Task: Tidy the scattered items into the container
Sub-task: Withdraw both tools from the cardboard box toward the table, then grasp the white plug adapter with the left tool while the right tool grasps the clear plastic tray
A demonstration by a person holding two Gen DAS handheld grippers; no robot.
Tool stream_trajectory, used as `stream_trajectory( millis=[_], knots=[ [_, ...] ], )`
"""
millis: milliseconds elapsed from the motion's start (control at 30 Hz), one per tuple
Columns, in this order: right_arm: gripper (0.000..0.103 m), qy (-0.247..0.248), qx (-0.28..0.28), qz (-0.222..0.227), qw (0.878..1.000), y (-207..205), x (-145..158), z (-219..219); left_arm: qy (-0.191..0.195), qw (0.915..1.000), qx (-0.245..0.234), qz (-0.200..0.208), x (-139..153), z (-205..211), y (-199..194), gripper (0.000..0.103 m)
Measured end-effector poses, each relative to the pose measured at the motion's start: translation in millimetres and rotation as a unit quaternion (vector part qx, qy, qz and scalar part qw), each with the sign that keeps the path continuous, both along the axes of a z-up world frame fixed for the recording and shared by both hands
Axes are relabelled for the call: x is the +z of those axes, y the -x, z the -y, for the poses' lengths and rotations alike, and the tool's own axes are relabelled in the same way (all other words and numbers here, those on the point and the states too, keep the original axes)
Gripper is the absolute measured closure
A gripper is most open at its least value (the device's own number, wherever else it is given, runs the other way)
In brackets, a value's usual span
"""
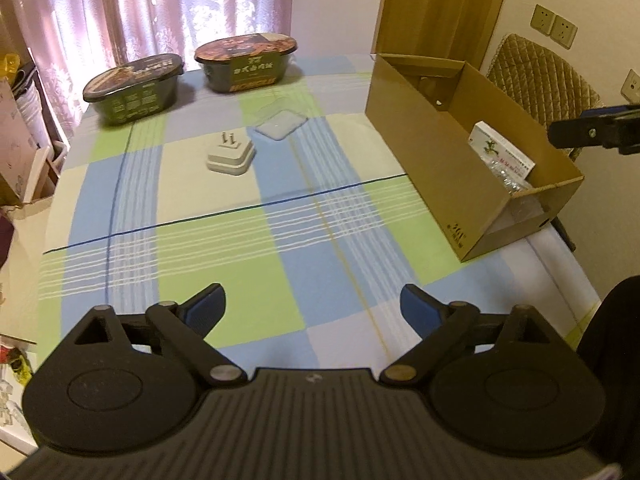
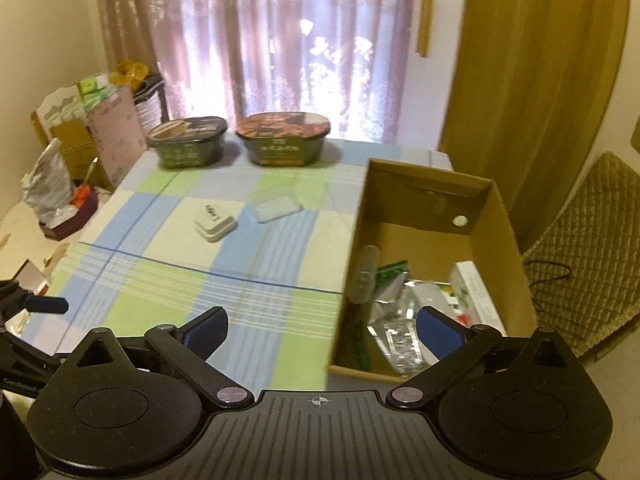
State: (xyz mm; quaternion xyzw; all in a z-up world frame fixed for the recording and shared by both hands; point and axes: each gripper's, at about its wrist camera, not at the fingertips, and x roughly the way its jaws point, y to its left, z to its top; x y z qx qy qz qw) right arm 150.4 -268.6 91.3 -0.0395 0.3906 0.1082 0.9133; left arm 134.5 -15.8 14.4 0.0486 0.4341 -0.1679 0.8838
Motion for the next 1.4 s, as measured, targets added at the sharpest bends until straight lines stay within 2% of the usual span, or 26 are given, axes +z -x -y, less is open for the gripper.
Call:
stream_trajectory(
  millis=[200,500,733,933,1067,1133,1400],
  knots=[
    [0.000,-0.002,0.026,-0.007,1.000,-5.9,-0.1,-26.3,-0.014,0.9998,0.009,0.013,1.1,-19.1,-2.9,0.002],
    [0.000,0.007,0.069,-0.026,0.997,-43.7,-16.8,-60.7,-0.037,0.9993,0.000,0.010,-13.7,-42.9,-37.6,0.002],
    [0.000,0.006,0.090,-0.044,0.995,-104.7,-41.8,-81.5,-0.034,0.9992,-0.001,0.020,-29.7,-51.6,-92.2,0.002],
    [0.000,0.036,0.125,-0.034,0.991,-162.5,-59.8,-94.4,-0.032,0.9987,-0.018,0.035,-44.5,-47.8,-151.7,0.002],
    [0.000,0.033,0.152,-0.030,0.987,-196.5,-75.2,-102.7,-0.029,0.9982,-0.023,0.047,-55.4,-47.8,-185.4,0.002],
    [0.000,0.027,0.154,-0.036,0.987,-213.5,-85.8,-103.7,-0.029,0.9976,-0.032,0.053,-62.2,-46.0,-200.1,0.002],
    [0.000,0.056,0.175,-0.033,0.982,-267.4,-111.7,-104.9,-0.032,0.9943,-0.073,0.072,-95.3,-26.3,-248.2,0.002]
  ],
)
